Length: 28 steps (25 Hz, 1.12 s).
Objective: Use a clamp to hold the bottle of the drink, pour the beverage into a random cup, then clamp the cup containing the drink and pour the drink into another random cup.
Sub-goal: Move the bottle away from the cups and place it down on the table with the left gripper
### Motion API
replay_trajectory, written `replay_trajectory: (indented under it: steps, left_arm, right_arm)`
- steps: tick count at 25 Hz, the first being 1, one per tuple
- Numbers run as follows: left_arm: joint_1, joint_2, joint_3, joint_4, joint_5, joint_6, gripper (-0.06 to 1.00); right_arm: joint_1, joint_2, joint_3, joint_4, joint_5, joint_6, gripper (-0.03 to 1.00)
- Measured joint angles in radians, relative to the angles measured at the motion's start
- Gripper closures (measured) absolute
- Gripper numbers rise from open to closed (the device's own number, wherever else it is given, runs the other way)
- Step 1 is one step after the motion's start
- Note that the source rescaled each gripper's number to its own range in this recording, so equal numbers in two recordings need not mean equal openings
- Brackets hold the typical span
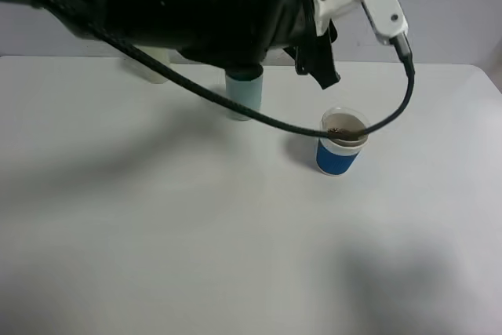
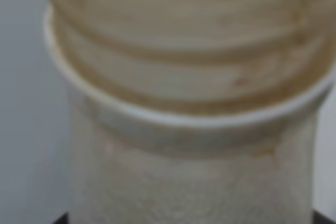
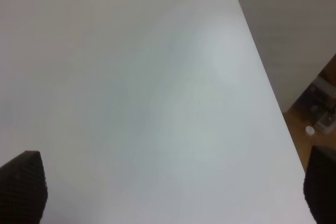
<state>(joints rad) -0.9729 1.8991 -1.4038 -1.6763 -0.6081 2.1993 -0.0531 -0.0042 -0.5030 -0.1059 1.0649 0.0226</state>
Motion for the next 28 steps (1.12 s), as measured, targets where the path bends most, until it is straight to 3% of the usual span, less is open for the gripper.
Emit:
replay_trajectory:
  steps: [3, 10, 14, 17, 20, 25, 28]
  left_arm:
    - [0.047, -0.037, 0.021, -0.044, 0.032, -0.047, 0.94]
    - [0.162, -0.161, 0.163, -0.054, 0.161, -0.177, 0.94]
    - [0.247, -0.249, 0.294, 0.043, 0.272, -0.371, 0.94]
    - [0.321, -0.312, 0.397, 0.251, 0.375, -0.647, 0.94]
    - [0.379, -0.369, 0.479, 0.545, 0.448, -0.99, 0.94]
    - [0.447, -0.451, 0.59, 0.984, 0.473, -1.52, 0.94]
    - [0.485, -0.491, 0.666, 1.23, 0.464, -1.779, 0.94]
  right_arm:
    - [0.0, 0.0, 0.0, 0.0, 0.0, 0.0, -0.03]
    - [0.0, 0.0, 0.0, 0.0, 0.0, 0.0, -0.03]
    - [0.0, 0.0, 0.0, 0.0, 0.0, 0.0, -0.03]
    - [0.0, 0.0, 0.0, 0.0, 0.0, 0.0, -0.03]
    - [0.0, 0.0, 0.0, 0.0, 0.0, 0.0, -0.03]
    - [0.0, 0.0, 0.0, 0.0, 0.0, 0.0, -0.03]
    - [0.0, 0.0, 0.0, 0.0, 0.0, 0.0, -0.03]
